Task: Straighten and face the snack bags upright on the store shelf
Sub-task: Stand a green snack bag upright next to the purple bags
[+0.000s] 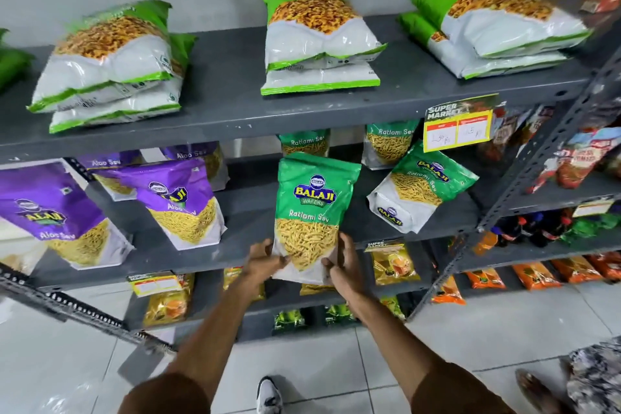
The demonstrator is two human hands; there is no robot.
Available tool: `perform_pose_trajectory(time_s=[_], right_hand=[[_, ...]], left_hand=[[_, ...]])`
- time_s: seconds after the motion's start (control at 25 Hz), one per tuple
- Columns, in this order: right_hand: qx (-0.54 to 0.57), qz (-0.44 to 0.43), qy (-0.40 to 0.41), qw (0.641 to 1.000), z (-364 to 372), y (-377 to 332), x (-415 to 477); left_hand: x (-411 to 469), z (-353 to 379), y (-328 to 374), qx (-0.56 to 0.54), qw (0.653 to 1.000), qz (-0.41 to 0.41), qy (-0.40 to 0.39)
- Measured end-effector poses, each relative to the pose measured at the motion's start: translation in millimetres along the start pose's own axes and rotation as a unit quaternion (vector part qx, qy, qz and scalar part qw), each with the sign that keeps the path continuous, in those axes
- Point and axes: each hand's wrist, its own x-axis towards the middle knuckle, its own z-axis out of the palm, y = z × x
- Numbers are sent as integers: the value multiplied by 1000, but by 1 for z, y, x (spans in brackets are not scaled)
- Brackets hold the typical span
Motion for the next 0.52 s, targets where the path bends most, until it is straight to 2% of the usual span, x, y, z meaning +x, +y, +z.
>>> perform_pose_trajectory(time_s=[0.12,0.28,0.52], right_hand=[[-32,-52,-18,998,-16,-1,-27],[-9,-155,-23,988,-38,0,-51],[45,-190,-26,980,-59,-17,-70]], left_hand=[[-45,10,-2,24,995,85,53],[-83,18,-11,12,987,132,88],[-113,26,12,-50,972,208,97]])
